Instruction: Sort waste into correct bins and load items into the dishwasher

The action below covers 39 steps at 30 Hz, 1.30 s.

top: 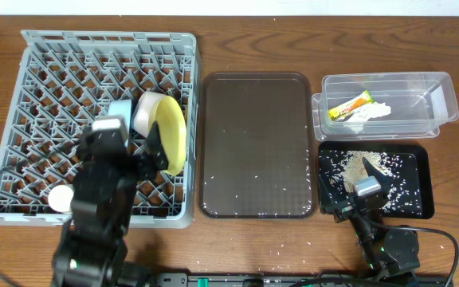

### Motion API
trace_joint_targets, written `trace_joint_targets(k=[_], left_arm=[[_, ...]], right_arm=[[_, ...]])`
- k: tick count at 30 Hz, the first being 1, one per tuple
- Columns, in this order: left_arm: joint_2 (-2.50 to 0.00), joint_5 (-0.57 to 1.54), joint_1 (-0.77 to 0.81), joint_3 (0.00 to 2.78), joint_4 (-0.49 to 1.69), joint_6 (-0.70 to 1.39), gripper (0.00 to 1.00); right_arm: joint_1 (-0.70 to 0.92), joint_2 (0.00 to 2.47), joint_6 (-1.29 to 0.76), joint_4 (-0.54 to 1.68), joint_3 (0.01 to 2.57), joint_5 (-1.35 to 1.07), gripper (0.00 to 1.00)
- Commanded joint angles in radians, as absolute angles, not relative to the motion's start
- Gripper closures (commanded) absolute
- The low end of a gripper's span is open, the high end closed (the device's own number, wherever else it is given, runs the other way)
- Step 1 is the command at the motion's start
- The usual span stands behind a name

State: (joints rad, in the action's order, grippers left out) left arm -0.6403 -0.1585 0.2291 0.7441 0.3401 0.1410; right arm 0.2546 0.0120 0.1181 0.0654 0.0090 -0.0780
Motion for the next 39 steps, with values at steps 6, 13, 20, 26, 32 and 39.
trace_joint_targets(k=[6,13,20,26,32,39], left_arm=[[-0.27,-0.058,0.081,0.458,0.218,0.129,0.04],[-0.051,-0.052,0.044,0.321,0.218,0.128,0.04],[-0.002,-0.052,0.043,0.139,0.061,0.129,0.04],[-0.002,-0.051,0.043,0.017,0.013,0.156,0.04],[-0.002,-0.052,0.043,0.004,0.067,0.155,0.04],[-0.005,-0.052,0.043,0.004,0.067,0.155,0.04]], right_arm=[[0.25,0.007,0.128,0.067,0.006,-0.083,0.01],[0.25,0.007,0.128,0.067,0.006,-0.083,0.01],[0.25,0.007,0.128,0.067,0.006,-0.083,0.01],[0.25,0.007,0.128,0.067,0.006,-0.083,0.01],[0.25,0.007,0.128,0.067,0.006,-0.083,0.01],[0.25,0.007,0.128,0.067,0.006,-0.083,0.01]])
